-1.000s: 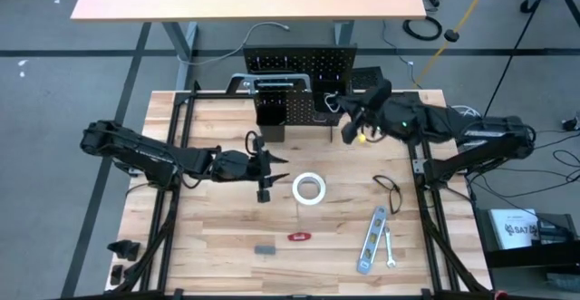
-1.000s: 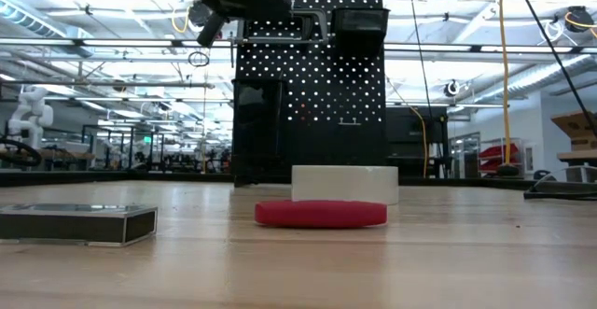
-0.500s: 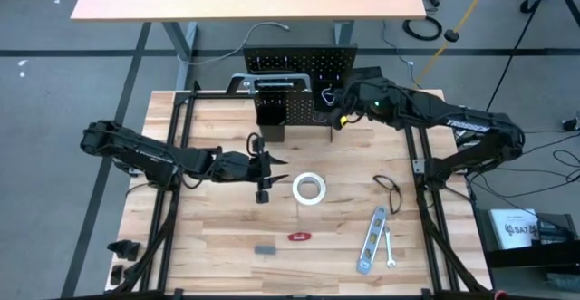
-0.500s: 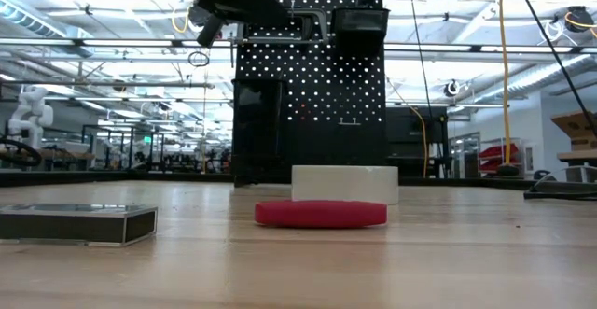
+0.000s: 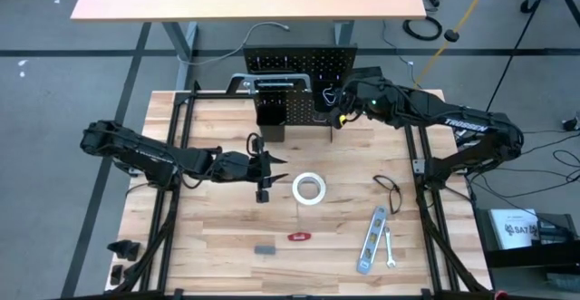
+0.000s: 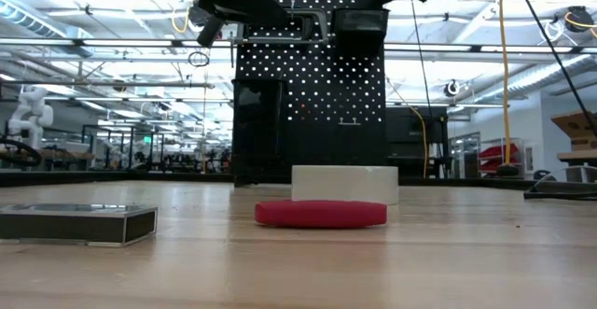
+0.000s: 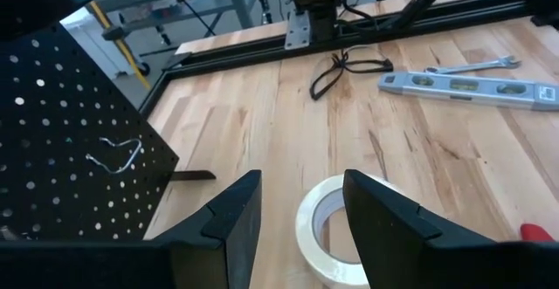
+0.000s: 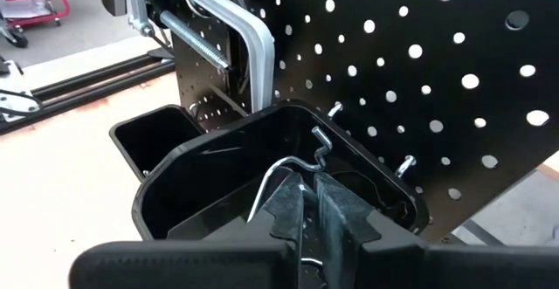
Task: Hang tools onto peg board
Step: Put the silver peg board hook into the right black tool bin
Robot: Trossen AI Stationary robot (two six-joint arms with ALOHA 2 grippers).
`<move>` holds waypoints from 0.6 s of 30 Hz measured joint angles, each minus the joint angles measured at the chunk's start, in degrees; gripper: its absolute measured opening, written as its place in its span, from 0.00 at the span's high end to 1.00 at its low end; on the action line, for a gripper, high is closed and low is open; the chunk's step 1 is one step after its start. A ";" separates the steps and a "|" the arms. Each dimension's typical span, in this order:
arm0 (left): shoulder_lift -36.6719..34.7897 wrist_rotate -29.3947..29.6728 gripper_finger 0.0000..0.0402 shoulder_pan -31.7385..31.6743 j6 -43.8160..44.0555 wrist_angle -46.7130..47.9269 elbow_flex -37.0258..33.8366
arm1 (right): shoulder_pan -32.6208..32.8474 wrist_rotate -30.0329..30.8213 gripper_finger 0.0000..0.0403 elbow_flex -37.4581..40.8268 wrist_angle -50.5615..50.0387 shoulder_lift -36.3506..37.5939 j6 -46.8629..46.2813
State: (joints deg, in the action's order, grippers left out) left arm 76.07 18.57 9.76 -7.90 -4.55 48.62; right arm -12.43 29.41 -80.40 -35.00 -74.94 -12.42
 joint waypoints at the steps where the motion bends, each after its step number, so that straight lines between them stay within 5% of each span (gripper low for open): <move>1: 0.00 0.02 0.58 0.00 0.00 0.06 0.00 | -0.02 0.02 0.97 0.00 0.00 0.00 0.02; 18: 0.00 0.13 0.58 0.00 0.02 0.10 0.00 | -0.02 0.52 0.84 0.00 0.50 0.01 -0.48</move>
State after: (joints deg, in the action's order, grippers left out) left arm 76.07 18.70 9.76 -7.88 -4.45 48.62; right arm -12.45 29.93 -80.40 -34.50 -74.93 -12.91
